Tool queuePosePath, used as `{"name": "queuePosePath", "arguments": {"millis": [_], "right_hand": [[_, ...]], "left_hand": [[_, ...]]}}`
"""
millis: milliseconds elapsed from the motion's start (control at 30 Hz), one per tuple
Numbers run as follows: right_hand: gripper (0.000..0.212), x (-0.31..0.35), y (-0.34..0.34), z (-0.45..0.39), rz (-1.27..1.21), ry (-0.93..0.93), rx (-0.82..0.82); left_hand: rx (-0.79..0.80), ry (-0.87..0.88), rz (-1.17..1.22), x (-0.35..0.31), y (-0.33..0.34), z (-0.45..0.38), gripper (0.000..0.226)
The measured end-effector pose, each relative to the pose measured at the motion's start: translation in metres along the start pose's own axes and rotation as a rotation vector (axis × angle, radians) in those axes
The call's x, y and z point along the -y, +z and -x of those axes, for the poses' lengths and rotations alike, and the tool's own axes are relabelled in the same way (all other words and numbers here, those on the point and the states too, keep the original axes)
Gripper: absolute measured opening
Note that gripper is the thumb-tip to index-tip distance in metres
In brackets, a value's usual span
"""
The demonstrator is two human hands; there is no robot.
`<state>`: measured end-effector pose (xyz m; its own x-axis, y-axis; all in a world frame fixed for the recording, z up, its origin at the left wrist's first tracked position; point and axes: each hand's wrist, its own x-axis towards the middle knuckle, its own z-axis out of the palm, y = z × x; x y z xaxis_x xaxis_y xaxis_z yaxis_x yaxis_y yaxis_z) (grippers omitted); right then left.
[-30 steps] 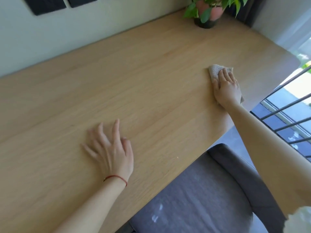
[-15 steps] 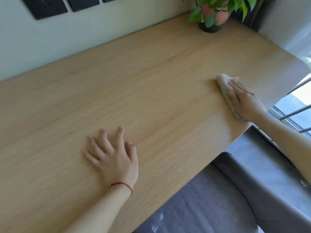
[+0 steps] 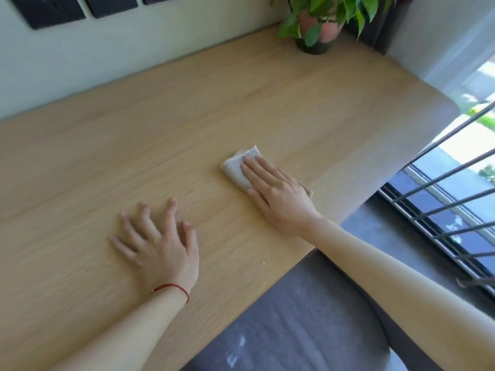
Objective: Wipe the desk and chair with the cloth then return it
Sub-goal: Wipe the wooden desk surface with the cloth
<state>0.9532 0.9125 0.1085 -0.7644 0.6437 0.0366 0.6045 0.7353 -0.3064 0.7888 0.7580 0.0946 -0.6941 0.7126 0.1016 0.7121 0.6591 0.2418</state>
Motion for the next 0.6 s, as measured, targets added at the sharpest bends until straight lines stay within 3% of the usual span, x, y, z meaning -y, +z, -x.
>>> {"name": "queuePosePath", "arguments": {"millis": [167, 300, 467, 600], "right_hand": [[0.046, -0.109, -0.041, -0.026, -0.001, 0.543, -0.176], [0.052, -0.12, -0.044, -0.088, 0.048, 0.691, -0.191], [0.046, -0.011, -0.015, -0.166, -0.008, 0.409, -0.081], [0.049, 0.109, 0.035, -0.134, -0.048, -0.014, 0.048]], "left_hand": [[0.03, -0.003, -0.014, -0.003, -0.002, -0.001, 0.055], [0.05, 0.01, -0.034, -0.001, 0.002, -0.002, 0.054], [0.044, 0.019, -0.043, 0.002, 0.006, -0.002, 0.052], [0.048, -0.025, 0.099, -0.001, -0.003, -0.001, 0.044]]}}
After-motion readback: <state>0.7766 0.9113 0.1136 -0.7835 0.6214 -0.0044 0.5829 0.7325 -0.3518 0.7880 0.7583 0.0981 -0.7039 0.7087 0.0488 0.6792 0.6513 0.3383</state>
